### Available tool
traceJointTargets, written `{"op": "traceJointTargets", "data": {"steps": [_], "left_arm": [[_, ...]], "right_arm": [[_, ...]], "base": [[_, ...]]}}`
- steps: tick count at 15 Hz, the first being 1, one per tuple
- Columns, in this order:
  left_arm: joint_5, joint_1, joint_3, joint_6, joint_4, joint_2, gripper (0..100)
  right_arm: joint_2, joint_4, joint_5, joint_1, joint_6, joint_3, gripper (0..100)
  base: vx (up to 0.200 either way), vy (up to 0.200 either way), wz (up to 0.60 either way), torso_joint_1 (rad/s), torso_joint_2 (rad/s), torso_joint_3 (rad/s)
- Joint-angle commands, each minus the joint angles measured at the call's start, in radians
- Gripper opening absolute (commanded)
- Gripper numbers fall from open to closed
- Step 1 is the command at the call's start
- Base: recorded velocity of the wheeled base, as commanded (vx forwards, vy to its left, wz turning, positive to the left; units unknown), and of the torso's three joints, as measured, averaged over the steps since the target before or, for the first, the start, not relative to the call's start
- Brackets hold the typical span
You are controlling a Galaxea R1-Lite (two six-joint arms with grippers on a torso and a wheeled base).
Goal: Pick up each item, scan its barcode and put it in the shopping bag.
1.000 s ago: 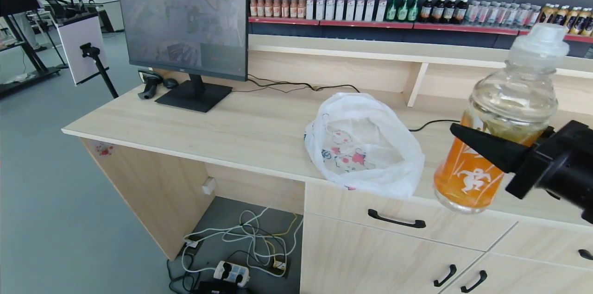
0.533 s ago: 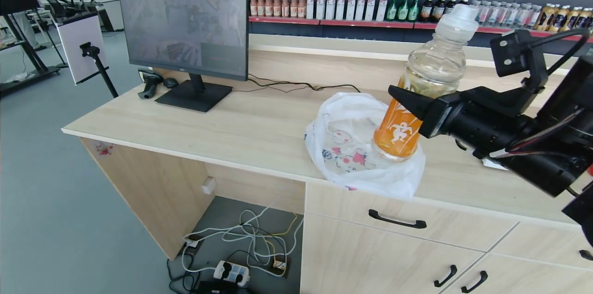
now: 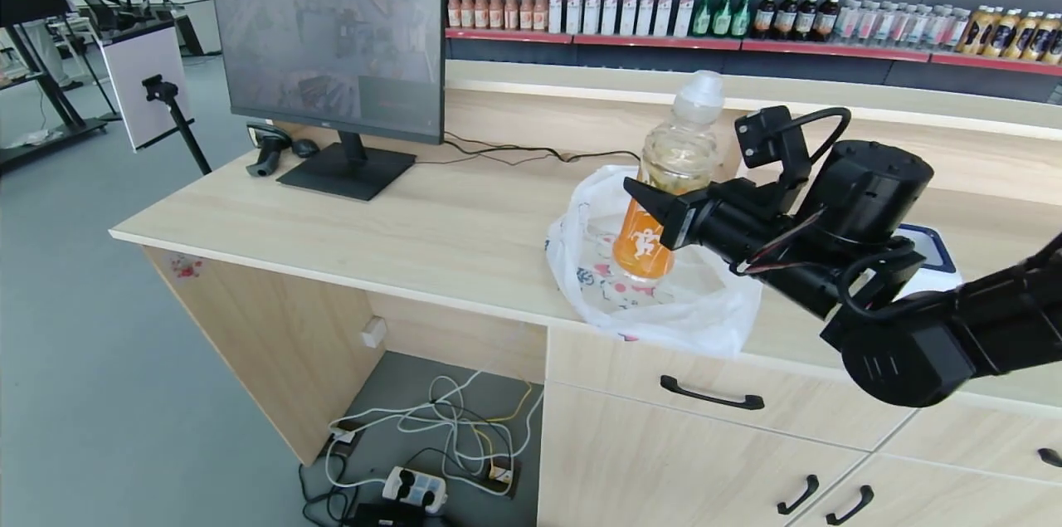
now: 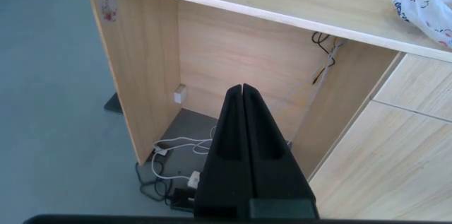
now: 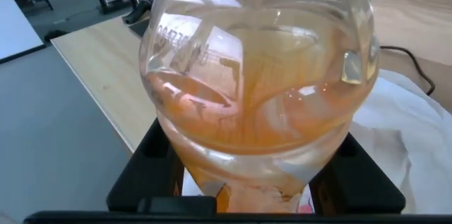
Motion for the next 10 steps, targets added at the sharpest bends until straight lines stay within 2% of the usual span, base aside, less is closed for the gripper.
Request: {"op": "traceJointTargets", "data": {"steps": [1, 5, 10], "left_arm": [[0.0, 0.0, 0.0, 0.0, 0.0, 0.0, 0], [-0.001, 0.0, 0.0, 0.003, -0.002, 0.0, 0], [-0.001, 0.0, 0.0, 0.003, -0.002, 0.0, 0]], "right_arm": [[0.098, -0.043, 0.02, -0.012, 0.002, -0.028, 0], [0.247, -0.224, 0.021, -0.015, 0.014, -0.037, 0], [0.297, -0.227, 0.018, -0.038, 0.011, -0.092, 0]], "base": [[0.0, 0.0, 0.0, 0.0, 0.0, 0.0], [0.0, 0.0, 0.0, 0.0, 0.0, 0.0], [0.0, 0.0, 0.0, 0.0, 0.0, 0.0]]}}
